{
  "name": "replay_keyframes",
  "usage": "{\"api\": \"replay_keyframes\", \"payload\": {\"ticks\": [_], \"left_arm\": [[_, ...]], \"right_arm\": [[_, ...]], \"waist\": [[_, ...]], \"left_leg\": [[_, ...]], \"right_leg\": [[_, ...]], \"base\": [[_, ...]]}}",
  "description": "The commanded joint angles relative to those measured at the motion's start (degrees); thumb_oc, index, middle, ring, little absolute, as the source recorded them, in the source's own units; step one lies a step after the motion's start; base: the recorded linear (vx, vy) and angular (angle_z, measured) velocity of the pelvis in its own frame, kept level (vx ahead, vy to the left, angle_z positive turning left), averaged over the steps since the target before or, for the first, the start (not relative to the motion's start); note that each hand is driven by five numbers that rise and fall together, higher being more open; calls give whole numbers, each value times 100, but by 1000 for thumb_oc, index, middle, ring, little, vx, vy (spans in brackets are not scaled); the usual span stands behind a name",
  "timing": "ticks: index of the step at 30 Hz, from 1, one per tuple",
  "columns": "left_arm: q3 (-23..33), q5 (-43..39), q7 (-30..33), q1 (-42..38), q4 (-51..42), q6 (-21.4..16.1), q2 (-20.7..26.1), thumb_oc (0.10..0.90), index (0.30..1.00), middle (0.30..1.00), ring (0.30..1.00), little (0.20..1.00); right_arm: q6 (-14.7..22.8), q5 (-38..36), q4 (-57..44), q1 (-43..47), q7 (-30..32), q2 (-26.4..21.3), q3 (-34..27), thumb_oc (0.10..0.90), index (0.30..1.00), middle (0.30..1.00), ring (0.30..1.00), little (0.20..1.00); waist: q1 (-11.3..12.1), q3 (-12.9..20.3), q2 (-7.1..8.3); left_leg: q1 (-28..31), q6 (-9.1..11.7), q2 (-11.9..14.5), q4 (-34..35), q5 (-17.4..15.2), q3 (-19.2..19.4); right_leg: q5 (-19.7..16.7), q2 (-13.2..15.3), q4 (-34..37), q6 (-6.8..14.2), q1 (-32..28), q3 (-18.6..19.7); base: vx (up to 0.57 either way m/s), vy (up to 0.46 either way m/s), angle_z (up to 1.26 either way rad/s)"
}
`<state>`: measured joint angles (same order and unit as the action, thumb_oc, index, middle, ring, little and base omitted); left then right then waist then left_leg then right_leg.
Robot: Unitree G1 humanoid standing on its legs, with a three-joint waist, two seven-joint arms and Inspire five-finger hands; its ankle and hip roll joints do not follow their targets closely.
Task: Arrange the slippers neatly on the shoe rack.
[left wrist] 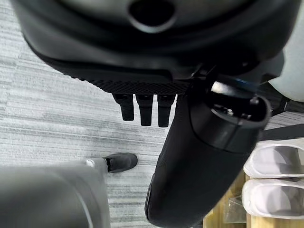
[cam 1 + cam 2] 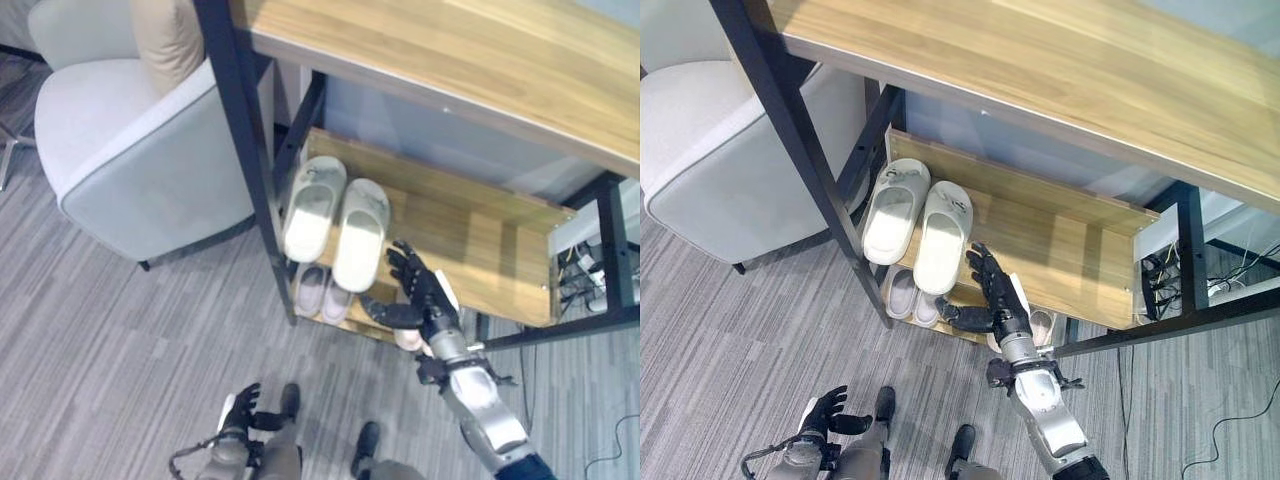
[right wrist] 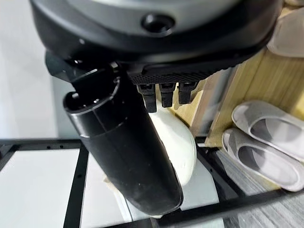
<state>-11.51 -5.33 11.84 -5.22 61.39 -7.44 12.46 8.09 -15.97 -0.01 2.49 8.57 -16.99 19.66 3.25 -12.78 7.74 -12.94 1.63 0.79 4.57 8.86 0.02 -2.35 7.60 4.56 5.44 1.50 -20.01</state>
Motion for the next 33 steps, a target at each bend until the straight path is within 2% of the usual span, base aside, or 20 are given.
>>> {"api": "replay_keyframes", "payload": {"ticks": [1, 12, 26, 33], "left_arm": [[-211, 183, 3, 71, 429, -81, -229, 800, 900, 900, 900, 900], [-198, 183, 42, 85, 456, -87, -227, 800, 900, 900, 900, 900], [-149, 214, -134, 157, 374, -91, -184, 800, 900, 900, 900, 900], [-185, 234, -208, 208, 333, -103, -127, 800, 900, 900, 900, 900]], "right_arm": [[432, -44, -507, 388, -52, -15, 6, 800, 900, 900, 900, 900], [445, 201, -498, 718, 39, -73, 26, 800, 900, 900, 900, 900], [549, -71, -1646, 519, -343, -584, -304, 800, 900, 900, 900, 900], [507, -154, -1327, 938, -422, -726, -212, 800, 900, 900, 900, 900]], "waist": [[89, 303, -197], [160, 291, -211], [54, 367, -174], [124, 369, -145]], "left_leg": [[615, 186, 199, 43, -795, 256], [601, 175, 161, 43, -797, 248], [664, 179, 174, 43, -823, 311], [640, 192, 192, 43, -805, 287]], "right_leg": [[364, 130, -706, 336, 312, 69], [362, 164, -741, 345, 317, 25], [364, 145, -748, 341, 308, 81], [373, 118, -719, 324, 303, 68]], "base": [[0, 0, 0], [0, 0, 0], [0, 0, 0], [0, 0, 0]]}}
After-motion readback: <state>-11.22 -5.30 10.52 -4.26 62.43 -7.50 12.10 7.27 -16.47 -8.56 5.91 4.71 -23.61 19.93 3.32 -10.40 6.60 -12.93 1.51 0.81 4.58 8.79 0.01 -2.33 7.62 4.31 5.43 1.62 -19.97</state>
